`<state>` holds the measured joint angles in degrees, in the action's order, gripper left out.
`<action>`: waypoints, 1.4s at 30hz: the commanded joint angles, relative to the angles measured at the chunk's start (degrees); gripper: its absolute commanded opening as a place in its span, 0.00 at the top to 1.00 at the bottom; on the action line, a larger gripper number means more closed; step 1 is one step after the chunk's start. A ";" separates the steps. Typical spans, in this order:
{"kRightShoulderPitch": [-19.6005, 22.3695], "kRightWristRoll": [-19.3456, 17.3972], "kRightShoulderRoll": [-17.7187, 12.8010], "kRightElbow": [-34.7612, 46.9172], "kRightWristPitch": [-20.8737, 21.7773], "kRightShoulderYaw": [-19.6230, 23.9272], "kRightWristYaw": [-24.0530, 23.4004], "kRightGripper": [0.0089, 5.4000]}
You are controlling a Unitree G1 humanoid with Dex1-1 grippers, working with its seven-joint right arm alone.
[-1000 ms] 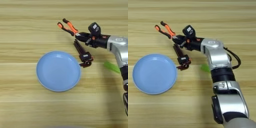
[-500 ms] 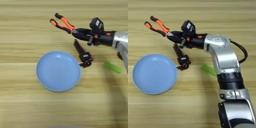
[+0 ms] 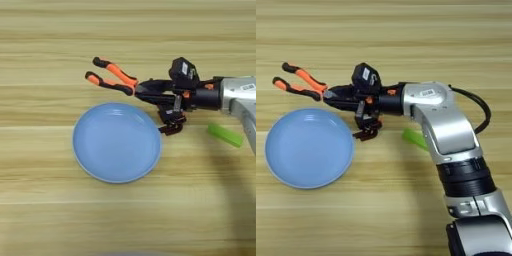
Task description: Move the objects on the table
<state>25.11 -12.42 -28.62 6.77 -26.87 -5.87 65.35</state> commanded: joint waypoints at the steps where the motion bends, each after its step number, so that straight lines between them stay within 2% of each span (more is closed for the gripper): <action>1: 3.37 0.01 -0.82 1.29 2.51 -1.23 -1.21 0.84; 8: 3.37 1.05 -0.84 0.04 3.26 -4.42 -0.67 0.84; 18: 3.81 5.19 -0.52 -7.34 7.44 -9.14 0.36 0.84; 42: 4.35 10.43 1.90 -18.01 12.73 -13.05 1.30 0.84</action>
<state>24.96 -2.02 -26.29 -12.28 -16.63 -20.11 68.11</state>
